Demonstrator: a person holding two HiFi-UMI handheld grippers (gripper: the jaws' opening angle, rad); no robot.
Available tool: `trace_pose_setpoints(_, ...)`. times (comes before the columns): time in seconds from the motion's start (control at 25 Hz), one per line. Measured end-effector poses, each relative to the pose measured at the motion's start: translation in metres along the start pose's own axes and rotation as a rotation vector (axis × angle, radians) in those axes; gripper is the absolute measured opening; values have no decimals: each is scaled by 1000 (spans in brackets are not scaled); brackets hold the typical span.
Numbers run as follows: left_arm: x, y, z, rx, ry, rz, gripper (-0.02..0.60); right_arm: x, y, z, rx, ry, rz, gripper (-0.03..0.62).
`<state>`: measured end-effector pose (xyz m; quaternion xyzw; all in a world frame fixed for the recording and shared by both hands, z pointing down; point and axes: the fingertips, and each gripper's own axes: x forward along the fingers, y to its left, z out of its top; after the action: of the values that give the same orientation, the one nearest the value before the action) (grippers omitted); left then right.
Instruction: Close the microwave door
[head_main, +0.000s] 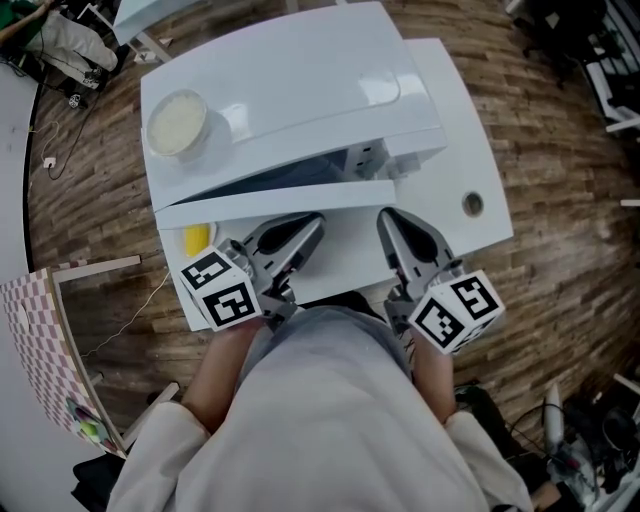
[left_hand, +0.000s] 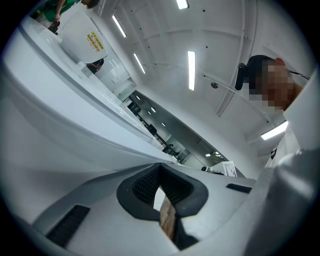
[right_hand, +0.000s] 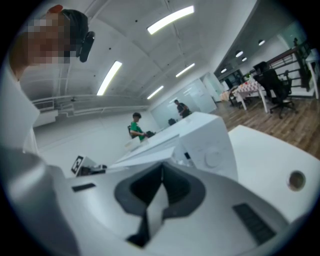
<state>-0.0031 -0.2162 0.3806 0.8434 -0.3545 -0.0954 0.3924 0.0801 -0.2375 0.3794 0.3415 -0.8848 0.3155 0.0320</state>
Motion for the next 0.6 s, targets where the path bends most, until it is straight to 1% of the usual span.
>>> trace_pose_setpoints(0.6,3,11,4,-10,-3,9,17,15,-8,3,-8,19,-4,23)
